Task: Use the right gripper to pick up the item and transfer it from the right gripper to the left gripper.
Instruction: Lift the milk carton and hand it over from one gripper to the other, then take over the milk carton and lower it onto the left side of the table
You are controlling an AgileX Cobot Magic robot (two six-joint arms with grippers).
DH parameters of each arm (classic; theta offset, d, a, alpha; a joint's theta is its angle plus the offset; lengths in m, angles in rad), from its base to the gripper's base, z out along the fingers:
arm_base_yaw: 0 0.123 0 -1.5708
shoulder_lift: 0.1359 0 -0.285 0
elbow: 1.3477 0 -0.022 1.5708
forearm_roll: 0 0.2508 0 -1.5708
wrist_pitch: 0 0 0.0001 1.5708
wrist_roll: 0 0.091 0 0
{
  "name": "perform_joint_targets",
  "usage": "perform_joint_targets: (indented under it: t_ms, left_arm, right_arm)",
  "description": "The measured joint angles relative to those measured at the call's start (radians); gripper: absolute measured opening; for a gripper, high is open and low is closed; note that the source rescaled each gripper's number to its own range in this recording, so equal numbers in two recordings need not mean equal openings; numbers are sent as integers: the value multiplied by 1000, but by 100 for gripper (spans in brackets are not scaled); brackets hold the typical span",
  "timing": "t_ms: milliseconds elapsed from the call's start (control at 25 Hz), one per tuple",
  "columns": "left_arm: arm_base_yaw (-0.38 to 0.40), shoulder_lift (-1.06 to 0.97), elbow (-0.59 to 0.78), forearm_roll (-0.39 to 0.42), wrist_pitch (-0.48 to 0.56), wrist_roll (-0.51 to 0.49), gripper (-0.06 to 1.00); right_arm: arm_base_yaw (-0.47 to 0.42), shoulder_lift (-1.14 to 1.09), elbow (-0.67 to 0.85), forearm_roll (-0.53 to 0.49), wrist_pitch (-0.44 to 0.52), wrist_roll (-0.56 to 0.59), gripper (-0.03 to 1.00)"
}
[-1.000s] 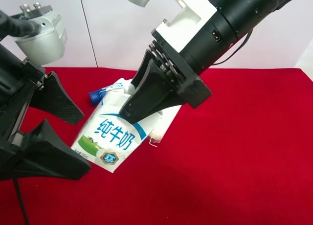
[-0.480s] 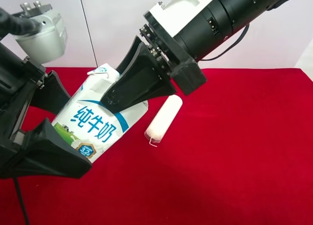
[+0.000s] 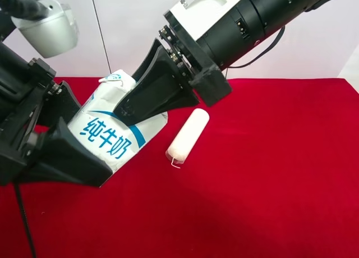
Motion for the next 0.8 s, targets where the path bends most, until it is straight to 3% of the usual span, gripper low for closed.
perform_joint_targets:
  t_ms: [40,80,480,520,600,680,800]
  left_arm:
    - [0,0,0,2,-1,0,7]
    - [0,0,0,2,-1,1,3]
    - [0,0,0,9,-15,5,5]
    - [0,0,0,9,-19,5,4]
    - [0,2,0,7,-39,5,1]
    - [0,7,0,10,-41,5,1]
    - [0,8,0,11,-44,5,1]
  right_arm:
    - [0,0,0,0,4,-7,0]
    - [0,-1,0,1,6,-10,0]
    - [0,-1,0,1,1,-40,3]
    - [0,-1,0,6,2,-55,13]
    - [0,-1,0,27,5,-91,55]
    - [0,-1,0,34,5,-105,83]
    - [0,-1,0,33,1,-113,96]
